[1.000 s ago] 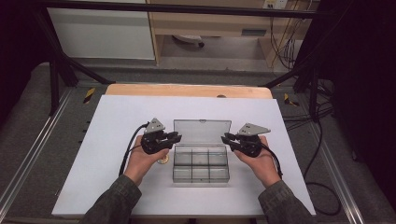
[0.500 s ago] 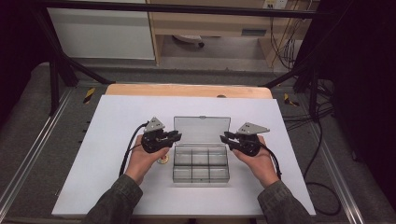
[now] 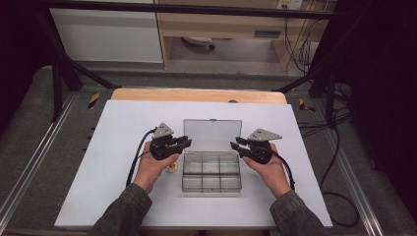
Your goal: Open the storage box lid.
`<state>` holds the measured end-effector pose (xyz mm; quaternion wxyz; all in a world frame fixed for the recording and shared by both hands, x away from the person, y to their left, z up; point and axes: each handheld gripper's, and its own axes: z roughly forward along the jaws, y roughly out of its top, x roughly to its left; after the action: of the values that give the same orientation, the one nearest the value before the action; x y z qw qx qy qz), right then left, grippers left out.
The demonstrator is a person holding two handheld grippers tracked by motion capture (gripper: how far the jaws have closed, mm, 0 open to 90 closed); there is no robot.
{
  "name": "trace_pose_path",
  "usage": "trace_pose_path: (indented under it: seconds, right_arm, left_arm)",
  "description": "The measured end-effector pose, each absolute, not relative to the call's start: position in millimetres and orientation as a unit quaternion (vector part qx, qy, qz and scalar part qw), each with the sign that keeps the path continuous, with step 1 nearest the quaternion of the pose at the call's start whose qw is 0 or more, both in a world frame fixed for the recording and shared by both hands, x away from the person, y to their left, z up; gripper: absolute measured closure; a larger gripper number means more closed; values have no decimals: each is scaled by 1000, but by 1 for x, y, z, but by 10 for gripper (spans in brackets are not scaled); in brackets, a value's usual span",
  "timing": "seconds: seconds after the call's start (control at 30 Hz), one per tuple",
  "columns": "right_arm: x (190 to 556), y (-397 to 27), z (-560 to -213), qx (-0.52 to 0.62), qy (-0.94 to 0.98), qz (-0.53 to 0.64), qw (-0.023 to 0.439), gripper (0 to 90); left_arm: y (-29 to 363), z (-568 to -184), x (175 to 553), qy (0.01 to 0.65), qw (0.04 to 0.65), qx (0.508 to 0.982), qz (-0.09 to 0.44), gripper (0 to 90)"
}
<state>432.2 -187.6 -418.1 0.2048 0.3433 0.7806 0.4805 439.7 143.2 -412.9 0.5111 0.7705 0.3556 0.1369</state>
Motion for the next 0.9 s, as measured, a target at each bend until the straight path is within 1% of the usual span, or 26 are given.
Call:
trace_pose_path:
  seconds: [0.9]
  right_arm:
    - [436,-186,-423,358,770,490,199,617]
  left_arm:
    - [142,-421,442,365,525,756,140,705]
